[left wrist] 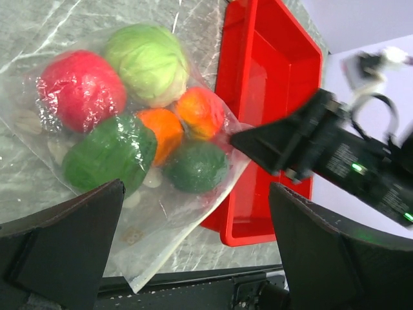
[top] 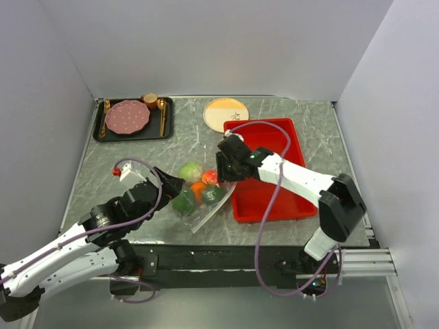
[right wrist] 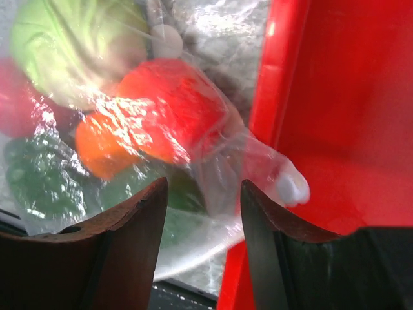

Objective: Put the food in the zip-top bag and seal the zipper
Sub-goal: Move the zipper food storage bag to the center of the board.

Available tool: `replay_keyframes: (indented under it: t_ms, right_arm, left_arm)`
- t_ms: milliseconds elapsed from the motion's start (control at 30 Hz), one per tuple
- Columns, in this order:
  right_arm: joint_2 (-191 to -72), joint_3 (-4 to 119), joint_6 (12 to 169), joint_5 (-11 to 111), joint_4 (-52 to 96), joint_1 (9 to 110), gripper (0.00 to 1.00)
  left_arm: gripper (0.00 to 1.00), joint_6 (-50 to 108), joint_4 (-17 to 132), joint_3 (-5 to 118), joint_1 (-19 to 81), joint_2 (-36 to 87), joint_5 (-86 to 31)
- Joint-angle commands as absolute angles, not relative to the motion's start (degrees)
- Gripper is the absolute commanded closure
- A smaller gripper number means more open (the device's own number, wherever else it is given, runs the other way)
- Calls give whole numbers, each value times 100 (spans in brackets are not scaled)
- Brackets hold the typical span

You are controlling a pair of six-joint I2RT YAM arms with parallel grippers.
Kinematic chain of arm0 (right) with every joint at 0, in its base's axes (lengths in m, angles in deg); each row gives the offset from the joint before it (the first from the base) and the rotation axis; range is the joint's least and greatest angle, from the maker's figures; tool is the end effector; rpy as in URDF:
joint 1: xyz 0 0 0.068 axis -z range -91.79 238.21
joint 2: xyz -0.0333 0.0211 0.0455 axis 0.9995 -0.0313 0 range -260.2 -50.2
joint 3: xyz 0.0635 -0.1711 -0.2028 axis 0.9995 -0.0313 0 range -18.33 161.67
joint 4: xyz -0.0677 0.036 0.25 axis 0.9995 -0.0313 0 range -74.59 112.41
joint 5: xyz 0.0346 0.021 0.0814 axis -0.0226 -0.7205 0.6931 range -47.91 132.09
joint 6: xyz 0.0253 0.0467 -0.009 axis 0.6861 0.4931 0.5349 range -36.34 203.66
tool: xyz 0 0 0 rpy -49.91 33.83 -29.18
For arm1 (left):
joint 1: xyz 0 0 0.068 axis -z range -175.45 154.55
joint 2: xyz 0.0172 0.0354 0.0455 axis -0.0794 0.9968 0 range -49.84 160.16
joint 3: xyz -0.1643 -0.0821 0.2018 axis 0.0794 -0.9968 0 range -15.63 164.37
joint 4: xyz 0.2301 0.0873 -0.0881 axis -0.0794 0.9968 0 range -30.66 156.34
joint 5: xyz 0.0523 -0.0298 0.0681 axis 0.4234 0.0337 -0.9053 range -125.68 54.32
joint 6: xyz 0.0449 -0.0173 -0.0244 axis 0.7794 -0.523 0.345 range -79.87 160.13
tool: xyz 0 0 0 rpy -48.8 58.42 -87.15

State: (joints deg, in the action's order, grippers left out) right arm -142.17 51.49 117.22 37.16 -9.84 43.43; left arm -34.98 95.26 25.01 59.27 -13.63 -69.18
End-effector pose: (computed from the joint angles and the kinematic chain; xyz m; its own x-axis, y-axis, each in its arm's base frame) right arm 0.2453 0.2391 0.2516 -0.8492 -0.0667 -0.5238 -0.2361 0.9353 0.2636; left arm 0.0940 -0.0988 0.2941 -0.4727 -0.7272 -0.4978 -0.1865 0.6346 -0.7500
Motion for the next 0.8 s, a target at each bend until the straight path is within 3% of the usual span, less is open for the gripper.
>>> replay_keyframes:
  t_ms: [0,233,600,767]
  right_arm:
    - [-14924,5689,11679,3839,-906,4145,44]
    - [-16031,6402,11618,4191,-738,4101,44]
    - [-16533,7491,11126,4218,-799,4180,43]
    - [-16816,8301,11046,3385,-1547,4566,43]
  left_arm:
    - [1,-3344,9326,2699,5905,-1468,-6838]
    - [1,-3493,9590,2699,5905,-1705,-6916]
    - [1,-3503,9573,2603,5905,-1803,-6873]
    - [1,-3283,9441,2734,5905,-1443,-6715]
